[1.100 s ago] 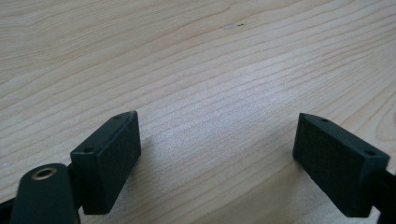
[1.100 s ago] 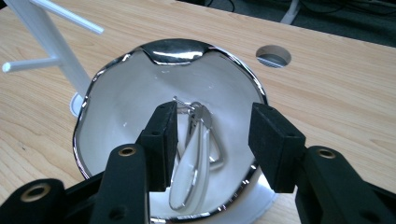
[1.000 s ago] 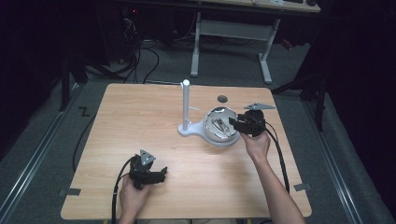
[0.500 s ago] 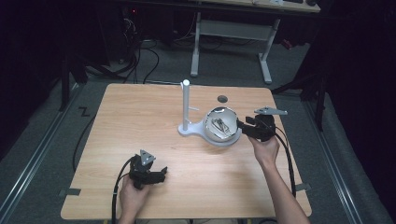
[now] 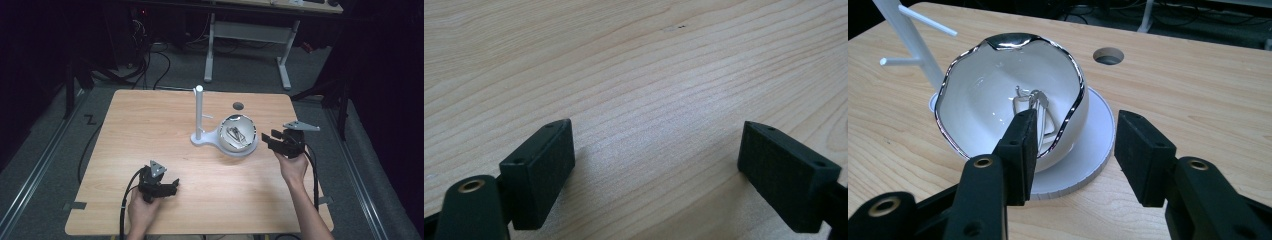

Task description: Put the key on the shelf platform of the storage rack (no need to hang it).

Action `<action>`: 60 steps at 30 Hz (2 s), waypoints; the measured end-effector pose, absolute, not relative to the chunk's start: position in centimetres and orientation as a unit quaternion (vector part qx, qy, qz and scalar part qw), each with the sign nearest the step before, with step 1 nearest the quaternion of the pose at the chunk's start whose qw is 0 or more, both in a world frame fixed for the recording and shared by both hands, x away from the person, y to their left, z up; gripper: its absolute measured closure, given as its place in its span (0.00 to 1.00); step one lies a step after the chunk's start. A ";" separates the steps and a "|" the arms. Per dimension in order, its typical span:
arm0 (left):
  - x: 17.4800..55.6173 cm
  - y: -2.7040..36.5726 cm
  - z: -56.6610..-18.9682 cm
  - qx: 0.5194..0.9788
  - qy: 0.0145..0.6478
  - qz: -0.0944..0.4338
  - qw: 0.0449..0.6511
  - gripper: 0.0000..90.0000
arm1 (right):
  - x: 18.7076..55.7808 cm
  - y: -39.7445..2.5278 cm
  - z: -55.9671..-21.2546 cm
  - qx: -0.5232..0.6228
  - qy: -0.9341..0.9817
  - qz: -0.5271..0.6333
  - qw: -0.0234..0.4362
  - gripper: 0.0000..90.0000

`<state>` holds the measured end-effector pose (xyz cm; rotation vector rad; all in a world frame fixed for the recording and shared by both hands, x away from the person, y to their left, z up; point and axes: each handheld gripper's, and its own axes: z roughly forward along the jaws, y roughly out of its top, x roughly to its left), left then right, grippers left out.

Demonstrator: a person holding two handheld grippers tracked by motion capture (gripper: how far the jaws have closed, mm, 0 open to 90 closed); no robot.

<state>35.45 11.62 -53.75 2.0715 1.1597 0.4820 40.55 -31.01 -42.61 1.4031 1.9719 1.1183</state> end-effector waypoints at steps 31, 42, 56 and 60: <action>35.4 11.6 -53.7 0.800 0.448 0.186 0.352 0.17 | 36.2 -34.3 -44.0 0.533 0.699 0.417 0.231 0.56; 35.4 11.6 -53.7 0.800 0.449 0.185 0.352 0.17 | 34.3 -35.0 -44.4 0.537 0.690 0.428 0.231 0.55; 35.4 11.6 -53.7 0.801 0.448 0.186 0.352 0.17 | 32.7 -35.0 -45.1 0.531 0.691 0.435 0.227 0.55; 35.4 11.6 -53.7 0.801 0.448 0.186 0.351 0.17 | 32.4 -34.8 -45.4 0.528 0.693 0.435 0.227 0.55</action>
